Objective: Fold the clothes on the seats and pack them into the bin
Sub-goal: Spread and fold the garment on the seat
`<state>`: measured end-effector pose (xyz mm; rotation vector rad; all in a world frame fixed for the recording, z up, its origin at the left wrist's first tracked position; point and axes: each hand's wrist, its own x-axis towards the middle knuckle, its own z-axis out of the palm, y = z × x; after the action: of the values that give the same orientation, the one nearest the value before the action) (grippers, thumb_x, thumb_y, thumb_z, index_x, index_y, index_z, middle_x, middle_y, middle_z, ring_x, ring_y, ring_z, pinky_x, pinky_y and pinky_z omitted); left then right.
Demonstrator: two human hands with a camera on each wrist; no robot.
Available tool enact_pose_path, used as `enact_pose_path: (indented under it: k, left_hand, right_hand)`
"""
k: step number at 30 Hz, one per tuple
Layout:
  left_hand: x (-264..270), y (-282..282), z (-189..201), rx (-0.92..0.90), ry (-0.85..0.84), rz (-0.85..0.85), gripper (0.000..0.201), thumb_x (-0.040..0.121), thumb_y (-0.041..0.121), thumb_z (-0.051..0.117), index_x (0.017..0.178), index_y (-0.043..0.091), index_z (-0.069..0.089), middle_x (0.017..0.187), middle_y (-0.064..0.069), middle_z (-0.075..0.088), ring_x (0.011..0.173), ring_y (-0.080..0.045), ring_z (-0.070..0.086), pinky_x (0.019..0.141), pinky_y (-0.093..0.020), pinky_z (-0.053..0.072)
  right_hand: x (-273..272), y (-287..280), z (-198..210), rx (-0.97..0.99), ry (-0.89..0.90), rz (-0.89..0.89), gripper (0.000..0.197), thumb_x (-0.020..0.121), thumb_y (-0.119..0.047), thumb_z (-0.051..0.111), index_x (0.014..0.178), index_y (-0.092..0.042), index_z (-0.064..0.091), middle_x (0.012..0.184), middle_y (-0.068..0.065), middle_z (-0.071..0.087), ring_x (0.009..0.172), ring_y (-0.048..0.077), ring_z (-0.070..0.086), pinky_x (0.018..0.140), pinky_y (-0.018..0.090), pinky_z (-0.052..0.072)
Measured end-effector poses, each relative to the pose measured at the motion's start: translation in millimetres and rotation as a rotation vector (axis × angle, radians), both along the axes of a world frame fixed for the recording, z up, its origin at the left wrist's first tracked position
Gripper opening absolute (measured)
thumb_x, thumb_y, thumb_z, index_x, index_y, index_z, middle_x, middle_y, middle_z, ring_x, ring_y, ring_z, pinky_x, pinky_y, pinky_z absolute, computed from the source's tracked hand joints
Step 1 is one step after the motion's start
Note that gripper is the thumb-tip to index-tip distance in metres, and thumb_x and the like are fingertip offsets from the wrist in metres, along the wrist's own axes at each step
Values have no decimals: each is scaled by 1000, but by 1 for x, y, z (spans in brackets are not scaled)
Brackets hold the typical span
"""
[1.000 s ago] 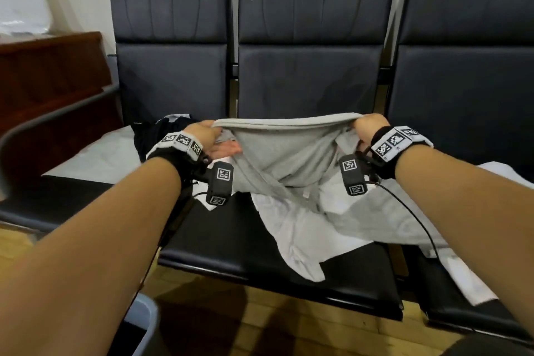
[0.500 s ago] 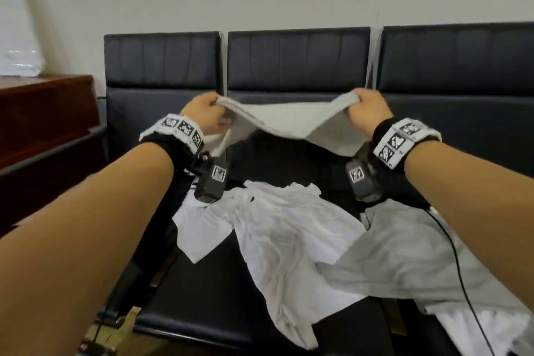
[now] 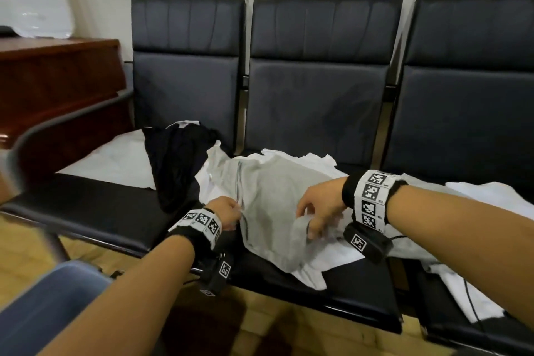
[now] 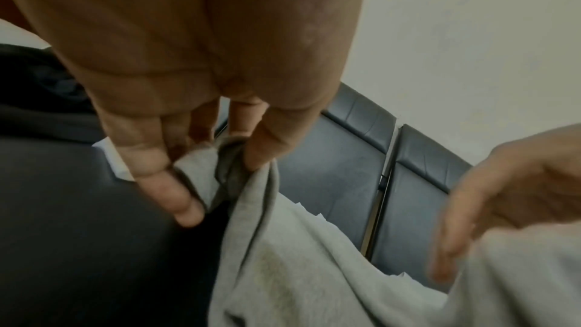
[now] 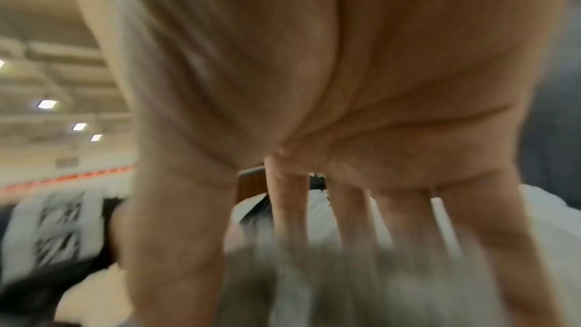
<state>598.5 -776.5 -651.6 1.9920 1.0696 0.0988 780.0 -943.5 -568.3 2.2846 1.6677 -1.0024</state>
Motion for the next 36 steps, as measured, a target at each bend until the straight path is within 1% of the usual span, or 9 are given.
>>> enact_pose_path:
  k: [3,7,11,14,18,22,27,33,36]
  left_hand:
    - [-1,4,-14,-109,-96,118,35,84,34,61,62,7,58,60,-13,60,60,-27,59,78,-46,56]
    - [1,20,-24,-83,-34,116,44,83,49,63,67,7,59,66,-13,65,60,-26,63,77,-38,59]
    - [8,38,-27,89,125,11,34,80,41,70,67,12,59,68,-7,61,65,-21,60,76,-35,56]
    - [13,55,-27,95,166,-43,22,72,30,79,69,16,63,74,-4,63,68,-17,59,67,-28,54]
    - [24,83,-30,129,159,-68,15,68,25,80,69,25,65,80,4,69,74,-13,65,66,-20,54]
    - [29,102,-41,108,206,-117,26,64,22,83,76,31,62,92,4,68,84,-13,64,66,-21,50]
    - [29,114,-45,129,266,-186,38,66,27,84,101,29,70,97,11,63,94,-9,59,75,-19,45]
    - [31,110,-41,163,361,-258,30,75,28,79,103,20,72,94,3,65,91,-13,60,73,-22,47]
    - [30,103,-33,197,238,-205,18,80,27,74,95,16,71,85,1,61,85,-15,58,66,-21,44]
  right_hand:
    - [13,22,-4,21,200,-136,43,79,-29,80,117,-19,64,115,6,67,90,27,70,82,43,59]
    - [40,70,-20,355,10,-306,34,88,-37,68,99,-6,67,93,11,71,81,26,71,69,37,60]
    - [68,119,-39,462,-218,-398,30,89,-35,62,97,-8,69,96,11,70,89,28,66,73,31,52]
    - [88,161,-52,423,-223,-430,35,89,-33,63,107,-3,67,95,12,66,86,29,63,71,30,50]
    - [112,210,-68,408,-138,-492,44,87,-35,68,115,-2,64,110,15,66,103,32,64,87,38,54]
    - [125,239,-99,372,-177,-485,47,78,-40,71,110,-6,67,101,9,66,91,27,63,74,30,49]
    - [130,249,-118,450,-221,-556,41,83,-33,71,112,-4,65,112,12,66,104,31,63,91,38,53]
    - [140,239,-107,534,-103,-604,28,84,-29,71,99,-5,70,94,9,67,95,27,64,77,32,49]
    - [138,223,-83,623,-5,-627,22,85,-31,70,92,-10,66,85,3,61,89,24,60,74,29,42]
